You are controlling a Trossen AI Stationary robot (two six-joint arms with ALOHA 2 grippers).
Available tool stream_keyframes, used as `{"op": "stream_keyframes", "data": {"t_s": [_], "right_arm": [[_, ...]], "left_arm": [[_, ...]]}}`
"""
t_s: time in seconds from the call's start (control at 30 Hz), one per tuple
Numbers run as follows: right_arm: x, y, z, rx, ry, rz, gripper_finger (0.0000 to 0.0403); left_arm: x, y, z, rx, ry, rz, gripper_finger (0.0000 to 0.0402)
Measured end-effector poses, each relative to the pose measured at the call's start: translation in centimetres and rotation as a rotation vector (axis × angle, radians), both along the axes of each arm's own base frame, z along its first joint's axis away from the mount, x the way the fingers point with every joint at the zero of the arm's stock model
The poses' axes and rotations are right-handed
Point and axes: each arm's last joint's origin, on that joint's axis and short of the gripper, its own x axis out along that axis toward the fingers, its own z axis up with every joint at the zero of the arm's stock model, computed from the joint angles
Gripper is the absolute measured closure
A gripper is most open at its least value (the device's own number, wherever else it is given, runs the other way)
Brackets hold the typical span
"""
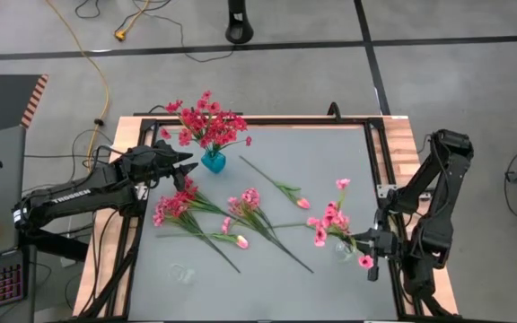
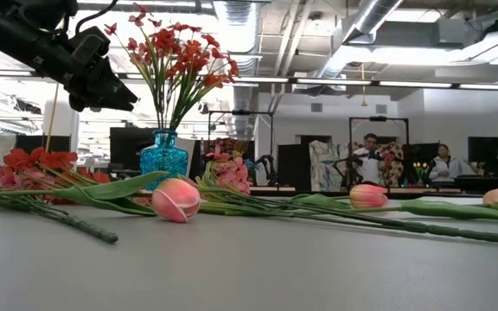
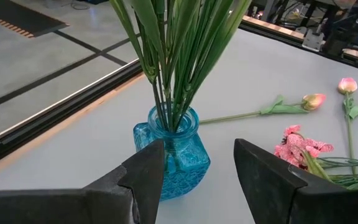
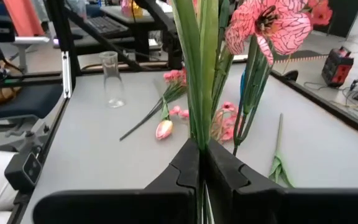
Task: Sort flowers into vase by color
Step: Put the top pink flowers into the right transparent vase
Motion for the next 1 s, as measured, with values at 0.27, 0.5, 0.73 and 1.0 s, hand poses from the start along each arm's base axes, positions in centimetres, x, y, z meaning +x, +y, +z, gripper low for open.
{"op": "stream_keyframes", "data": {"t_s": [0.27,0.5,0.73,1.0], "right_arm": [[0.0,0.0,-0.01,0.001,0.002,0.001,0.0361],[0.0,0.02,-0.01,0.004,0.002,0.002,0.0324],[0.0,0.01,0.0,0.005,0.003,0.003,0.0272],[-0.19,-0.2,0.25,0.062,0.072,0.05,0.0241]], "left_arm": [[0.0,0.0,0.0,0.0,0.0,0.0,0.0221],[0.0,0.0,0.0,0.0,0.0,0.0,0.0221],[0.0,0.0,0.0,0.0,0.0,0.0,0.0221],[0.0,0.01,0.0,0.0,0.0,0.0,0.0221]]}}
